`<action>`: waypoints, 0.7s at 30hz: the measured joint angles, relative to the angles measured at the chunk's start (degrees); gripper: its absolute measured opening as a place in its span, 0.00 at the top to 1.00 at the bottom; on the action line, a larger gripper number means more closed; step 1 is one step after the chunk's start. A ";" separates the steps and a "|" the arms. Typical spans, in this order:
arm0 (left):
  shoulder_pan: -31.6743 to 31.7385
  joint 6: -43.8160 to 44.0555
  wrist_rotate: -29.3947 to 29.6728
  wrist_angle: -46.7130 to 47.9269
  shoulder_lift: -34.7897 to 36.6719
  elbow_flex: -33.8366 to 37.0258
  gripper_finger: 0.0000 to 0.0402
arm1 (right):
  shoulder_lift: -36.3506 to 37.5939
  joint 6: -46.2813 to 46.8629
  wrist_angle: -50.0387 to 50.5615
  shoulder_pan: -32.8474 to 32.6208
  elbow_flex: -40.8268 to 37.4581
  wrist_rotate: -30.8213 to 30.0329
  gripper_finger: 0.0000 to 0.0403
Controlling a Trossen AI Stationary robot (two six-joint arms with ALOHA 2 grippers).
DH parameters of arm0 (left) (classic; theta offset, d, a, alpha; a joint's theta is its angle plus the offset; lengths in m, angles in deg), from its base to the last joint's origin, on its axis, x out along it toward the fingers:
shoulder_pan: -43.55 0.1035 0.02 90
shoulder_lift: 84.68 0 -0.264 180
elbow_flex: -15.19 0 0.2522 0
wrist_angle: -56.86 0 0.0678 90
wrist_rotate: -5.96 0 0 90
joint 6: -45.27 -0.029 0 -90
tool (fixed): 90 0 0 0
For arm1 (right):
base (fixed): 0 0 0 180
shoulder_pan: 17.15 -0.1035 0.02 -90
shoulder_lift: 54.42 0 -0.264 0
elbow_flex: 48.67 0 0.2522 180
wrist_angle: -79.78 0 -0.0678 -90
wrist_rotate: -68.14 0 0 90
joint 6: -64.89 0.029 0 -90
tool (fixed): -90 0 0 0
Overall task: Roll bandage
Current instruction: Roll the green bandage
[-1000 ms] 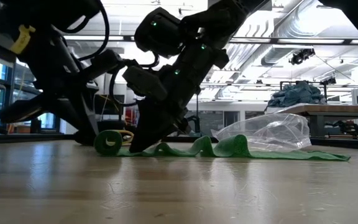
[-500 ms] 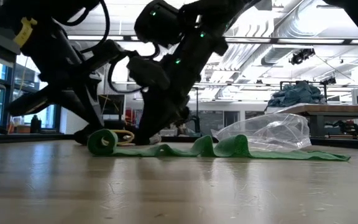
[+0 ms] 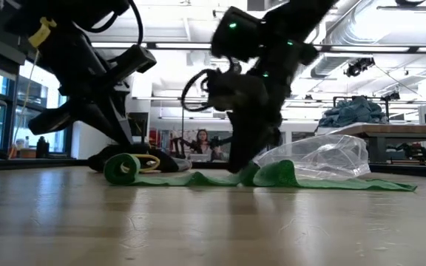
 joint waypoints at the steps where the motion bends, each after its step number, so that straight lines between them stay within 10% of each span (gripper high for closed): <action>1: 0.29 -0.59 -0.34 -0.04 0.00 0.01 1.00 | 1.31 1.39 -2.78 -0.08 -1.87 -0.10 1.00; 21: 8.00 -13.89 -9.26 -1.19 -0.24 0.07 1.00 | 21.18 13.13 5.09 -2.01 -19.79 -6.68 1.00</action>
